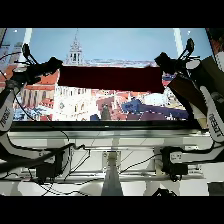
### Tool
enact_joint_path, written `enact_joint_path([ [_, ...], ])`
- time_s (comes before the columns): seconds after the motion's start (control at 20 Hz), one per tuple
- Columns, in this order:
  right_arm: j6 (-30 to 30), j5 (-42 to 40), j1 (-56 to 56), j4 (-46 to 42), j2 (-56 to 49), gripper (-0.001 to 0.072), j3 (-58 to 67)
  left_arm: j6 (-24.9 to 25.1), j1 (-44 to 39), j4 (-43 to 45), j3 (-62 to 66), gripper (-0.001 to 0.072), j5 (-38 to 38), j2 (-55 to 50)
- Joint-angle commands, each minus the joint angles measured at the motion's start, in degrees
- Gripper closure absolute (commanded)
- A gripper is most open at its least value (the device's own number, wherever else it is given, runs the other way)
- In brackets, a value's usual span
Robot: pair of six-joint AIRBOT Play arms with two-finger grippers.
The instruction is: Fold the clothes and pants, and hang the long-sleeved shirts on hangers.
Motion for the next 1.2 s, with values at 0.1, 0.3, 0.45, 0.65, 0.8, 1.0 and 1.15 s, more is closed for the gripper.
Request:
enact_joint_path([
  [0.1, 0.66, 1.84, 0.02, -5.53, -3.8, 0.0012, 2.78, 0.15, 2.03, 6.14, 0.39, -0.0013, -1.14, -0.72],
  [0.3, 0.66, 4.35, 0.02, -8.52, -3.69, 0.0015, 2.78, -14.67, 7.65, 24.68, 0.42, 0.0001, -7.23, -0.76],
  [0.45, 0.66, 5.25, 0.04, -8.26, -3.69, 0.002, 2.78, -16.59, 8.48, 29.46, 0.48, 0.0009, -14.6, -1.99],
  [0.65, 0.59, 8.55, 0.26, -6.97, -3.63, 0.0022, 2.8, -16.04, 3.5, 28.41, 0.59, 0.0177, -15.82, -5.11],
  [0.8, -4.15, 8.9, 2.38, -6.27, -3.58, 0.0023, 2.82, -12.85, -1.29, 28.44, 1.7, 0.0449, -13.07, -5.29],
  [1.0, -7.34, 7.91, 9.38, -6.36, -3.58, 0.0186, 4.28, -11.61, -4.07, 28.7, 8.17, 0.0691, -18.58, -5.22],
  [1.15, -7.56, 4.0, 15.91, -6.54, -3.67, 0.0694, 5.27, -11.87, -2.75, 29.14, 15.21, 0.0693, -33.05, -3.54],
])
